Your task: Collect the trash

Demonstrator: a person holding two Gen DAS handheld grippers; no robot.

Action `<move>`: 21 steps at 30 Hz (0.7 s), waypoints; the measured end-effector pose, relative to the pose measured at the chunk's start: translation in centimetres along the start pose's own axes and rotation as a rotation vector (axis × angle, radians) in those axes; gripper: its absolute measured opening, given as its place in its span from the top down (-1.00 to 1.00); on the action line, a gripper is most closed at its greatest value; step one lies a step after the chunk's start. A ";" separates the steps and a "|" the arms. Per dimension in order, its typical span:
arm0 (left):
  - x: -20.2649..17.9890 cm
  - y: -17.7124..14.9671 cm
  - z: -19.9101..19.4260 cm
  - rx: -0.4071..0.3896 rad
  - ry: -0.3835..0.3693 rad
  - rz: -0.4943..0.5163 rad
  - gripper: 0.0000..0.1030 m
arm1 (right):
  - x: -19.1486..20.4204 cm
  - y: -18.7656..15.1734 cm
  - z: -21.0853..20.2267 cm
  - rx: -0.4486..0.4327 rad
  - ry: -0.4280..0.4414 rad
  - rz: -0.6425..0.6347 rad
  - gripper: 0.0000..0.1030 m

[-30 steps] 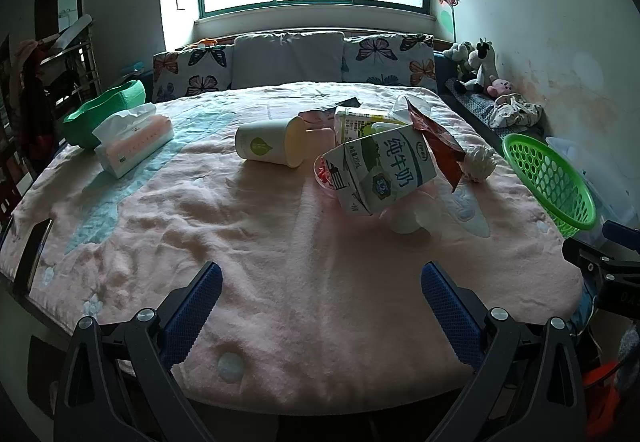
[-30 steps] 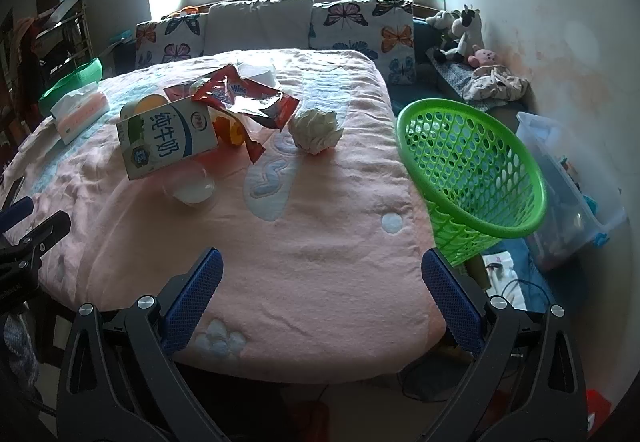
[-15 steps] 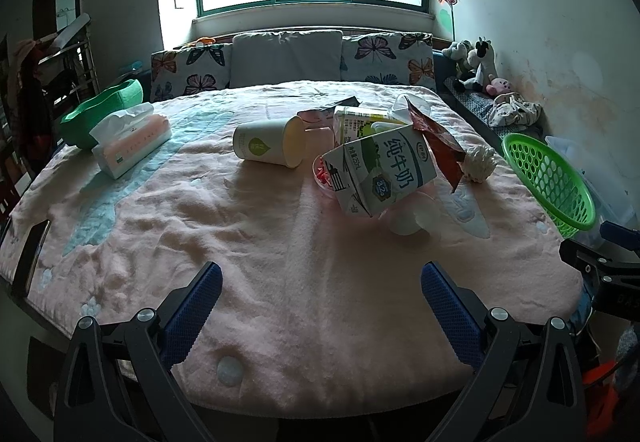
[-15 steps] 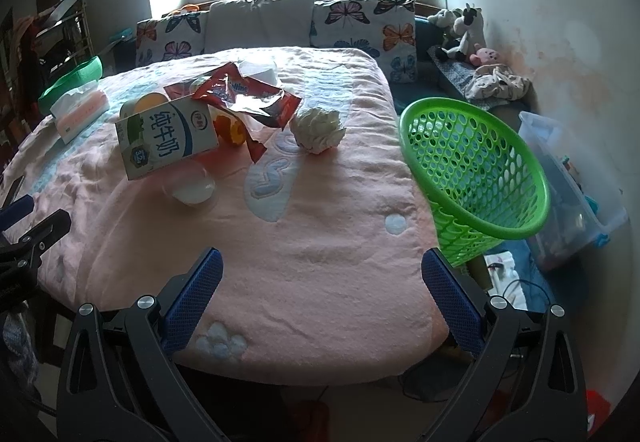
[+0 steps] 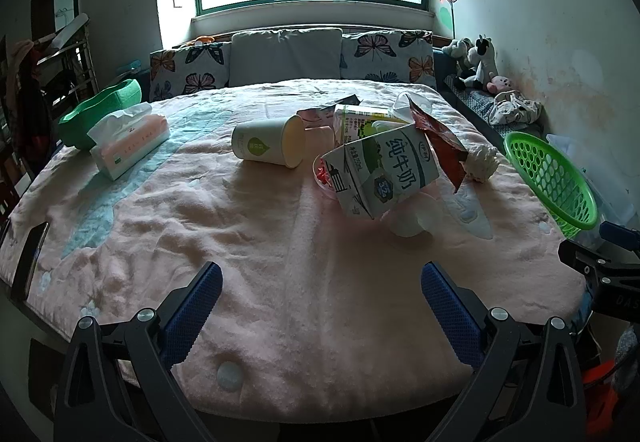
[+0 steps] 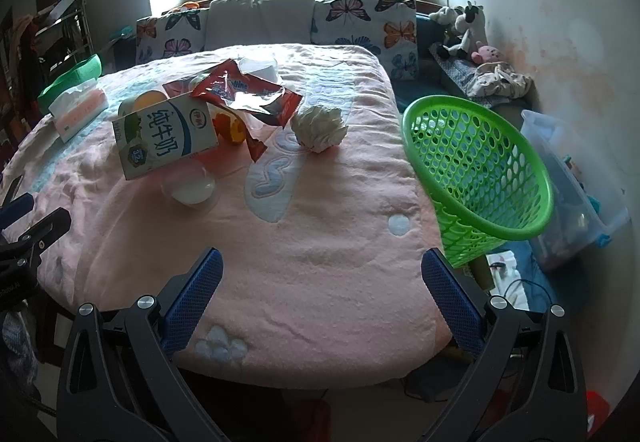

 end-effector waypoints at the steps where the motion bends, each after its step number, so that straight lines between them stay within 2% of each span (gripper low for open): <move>1: 0.0 0.0 0.0 0.000 0.000 0.000 -0.88 | -0.1 0.0 -0.1 0.000 0.002 0.002 -0.91; 21: -0.1 0.5 0.9 0.015 -0.004 0.000 -0.88 | 0.0 0.4 0.6 0.003 0.005 -0.003 -0.91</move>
Point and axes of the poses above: each gripper's, at about its wrist camera, not at the fingertips, and z roughly the way its jaws point, x to its left, y to its top, the point moved 4 cm from there along z, roughly the way its jaws point
